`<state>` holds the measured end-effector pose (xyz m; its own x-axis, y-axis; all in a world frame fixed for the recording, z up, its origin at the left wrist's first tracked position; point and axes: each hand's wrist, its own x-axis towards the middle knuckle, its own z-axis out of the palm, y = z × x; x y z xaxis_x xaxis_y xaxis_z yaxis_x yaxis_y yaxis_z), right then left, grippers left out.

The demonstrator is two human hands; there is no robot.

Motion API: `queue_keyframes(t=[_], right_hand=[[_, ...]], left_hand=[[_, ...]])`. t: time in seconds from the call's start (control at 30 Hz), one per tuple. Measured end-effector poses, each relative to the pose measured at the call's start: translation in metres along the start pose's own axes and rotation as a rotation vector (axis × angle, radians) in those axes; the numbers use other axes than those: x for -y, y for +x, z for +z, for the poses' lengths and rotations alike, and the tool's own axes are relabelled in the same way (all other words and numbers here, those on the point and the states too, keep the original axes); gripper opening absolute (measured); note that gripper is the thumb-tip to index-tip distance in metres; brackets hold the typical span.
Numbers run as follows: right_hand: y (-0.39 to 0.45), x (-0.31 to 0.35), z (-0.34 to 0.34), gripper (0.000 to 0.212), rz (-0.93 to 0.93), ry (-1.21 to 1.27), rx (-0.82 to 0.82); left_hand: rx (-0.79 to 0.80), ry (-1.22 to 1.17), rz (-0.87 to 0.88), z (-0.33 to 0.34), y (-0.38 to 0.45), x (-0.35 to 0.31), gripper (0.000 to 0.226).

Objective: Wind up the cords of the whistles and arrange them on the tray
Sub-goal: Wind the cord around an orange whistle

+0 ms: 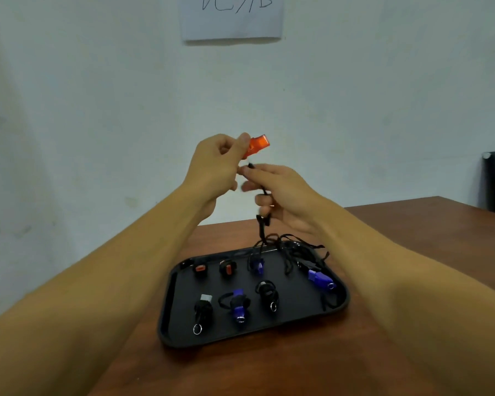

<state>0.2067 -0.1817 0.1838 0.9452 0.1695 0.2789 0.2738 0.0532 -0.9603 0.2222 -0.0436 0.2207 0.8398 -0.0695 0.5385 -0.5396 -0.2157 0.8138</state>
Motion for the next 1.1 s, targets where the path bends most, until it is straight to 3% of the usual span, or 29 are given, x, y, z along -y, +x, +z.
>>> queue_keyframes(t=[0.23,0.33,0.47,0.57,0.63,0.73,0.83,1.0,1.1], right_hand=[[-0.011,-0.012,-0.002,0.024,-0.088,-0.221,-0.035],[-0.016,-0.003,-0.005,0.021,-0.178,-0.355,-0.082],[-0.017,0.005,-0.010,0.018,-0.356,-0.522,-0.128],[-0.016,0.004,-0.011,0.015,-0.370,-0.495,-0.077],[-0.014,-0.002,-0.011,0.019,-0.278,-0.331,-0.003],[-0.010,-0.016,-0.003,0.023,-0.171,-0.108,0.043],[-0.009,-0.029,0.004,0.026,-0.143,-0.053,0.040],[-0.018,-0.043,0.013,0.020,-0.288,-0.384,-0.016],[-0.027,-0.051,0.020,0.020,-0.379,-0.703,0.003]], left_hand=[[-0.106,0.061,0.016,-0.026,-0.006,0.015,0.028],[0.009,0.317,0.137,-0.037,-0.018,0.026,0.019],[0.191,0.347,0.243,-0.043,-0.040,0.037,0.009],[0.275,0.208,0.232,-0.041,-0.052,0.038,0.009],[0.328,-0.005,0.169,-0.039,-0.056,0.037,0.011],[0.332,-0.243,0.122,-0.036,-0.061,0.039,0.020],[0.335,-0.348,0.114,-0.034,-0.064,0.045,0.021],[0.213,-0.375,0.108,-0.035,-0.066,0.057,0.017],[0.088,-0.238,0.116,-0.034,-0.068,0.066,0.007]])
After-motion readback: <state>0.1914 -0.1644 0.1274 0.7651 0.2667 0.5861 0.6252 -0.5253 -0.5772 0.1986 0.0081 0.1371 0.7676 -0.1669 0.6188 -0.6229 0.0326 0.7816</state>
